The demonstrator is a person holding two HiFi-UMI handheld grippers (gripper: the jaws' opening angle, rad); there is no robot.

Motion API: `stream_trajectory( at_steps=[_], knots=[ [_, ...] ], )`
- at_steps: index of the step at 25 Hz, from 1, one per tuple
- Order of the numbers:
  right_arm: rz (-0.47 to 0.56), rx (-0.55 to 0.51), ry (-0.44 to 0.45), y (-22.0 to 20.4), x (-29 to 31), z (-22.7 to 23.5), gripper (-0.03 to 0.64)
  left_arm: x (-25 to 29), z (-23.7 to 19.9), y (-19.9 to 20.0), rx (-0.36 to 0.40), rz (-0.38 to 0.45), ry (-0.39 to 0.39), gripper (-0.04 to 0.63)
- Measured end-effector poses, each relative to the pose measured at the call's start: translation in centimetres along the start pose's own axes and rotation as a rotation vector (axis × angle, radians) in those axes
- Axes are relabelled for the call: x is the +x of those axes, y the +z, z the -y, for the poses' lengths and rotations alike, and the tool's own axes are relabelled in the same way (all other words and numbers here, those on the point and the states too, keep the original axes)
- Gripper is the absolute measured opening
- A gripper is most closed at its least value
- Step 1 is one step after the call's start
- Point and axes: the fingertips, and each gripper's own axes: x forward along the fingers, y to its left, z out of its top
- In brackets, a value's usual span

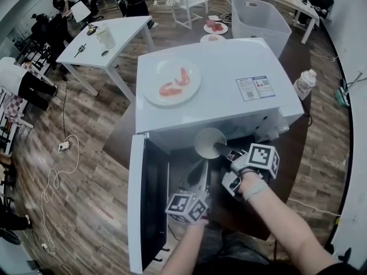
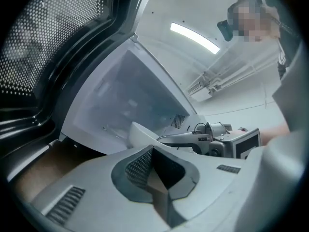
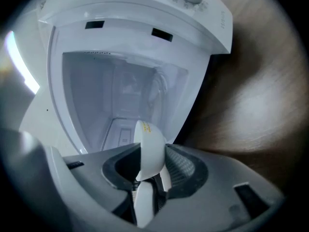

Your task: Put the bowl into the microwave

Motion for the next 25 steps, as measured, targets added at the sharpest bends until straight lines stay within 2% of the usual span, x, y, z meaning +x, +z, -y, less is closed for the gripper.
stream_trajectory(
  at_steps=[15, 25],
  knots=[
    [0.033, -0.018, -0.008, 1.3, 1.4, -0.9, 0.144, 1.8, -0.9, 0.6, -0.025, 0.002, 0.016, 0.002],
    [-0.010, -0.133, 0.075, 1.6, 1.2, -2.1, 0.197, 3.1, -1.2, 1.2, -0.035, 0.003, 0.018, 0.002]
  ],
)
